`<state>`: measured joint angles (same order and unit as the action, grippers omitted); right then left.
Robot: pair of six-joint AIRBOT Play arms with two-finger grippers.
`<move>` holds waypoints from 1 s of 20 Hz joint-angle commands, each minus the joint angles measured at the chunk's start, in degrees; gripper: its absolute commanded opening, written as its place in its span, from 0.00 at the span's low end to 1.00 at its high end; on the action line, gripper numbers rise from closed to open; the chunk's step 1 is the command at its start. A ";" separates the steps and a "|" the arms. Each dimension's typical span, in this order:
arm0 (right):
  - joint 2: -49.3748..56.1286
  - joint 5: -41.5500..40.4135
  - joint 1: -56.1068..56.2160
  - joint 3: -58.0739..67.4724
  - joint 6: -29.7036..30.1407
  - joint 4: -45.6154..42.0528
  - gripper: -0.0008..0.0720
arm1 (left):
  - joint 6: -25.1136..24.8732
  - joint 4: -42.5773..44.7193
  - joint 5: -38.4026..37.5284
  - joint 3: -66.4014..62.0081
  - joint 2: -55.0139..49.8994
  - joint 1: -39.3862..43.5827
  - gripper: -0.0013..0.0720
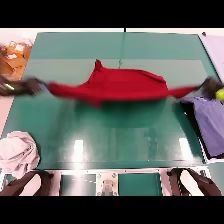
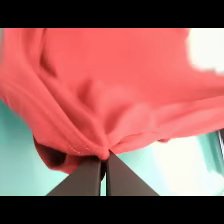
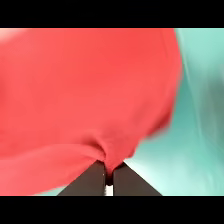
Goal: Fold the shirts.
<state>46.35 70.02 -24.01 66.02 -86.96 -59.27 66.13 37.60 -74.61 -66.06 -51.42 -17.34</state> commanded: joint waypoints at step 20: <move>7.39 -12.04 3.63 3.58 3.89 7.43 0.04 | -1.44 -0.46 5.44 -16.63 -8.70 0.22 0.06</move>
<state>48.18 65.43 -22.61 83.02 -87.64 -56.03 71.09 44.42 -72.95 -93.56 -53.04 -17.76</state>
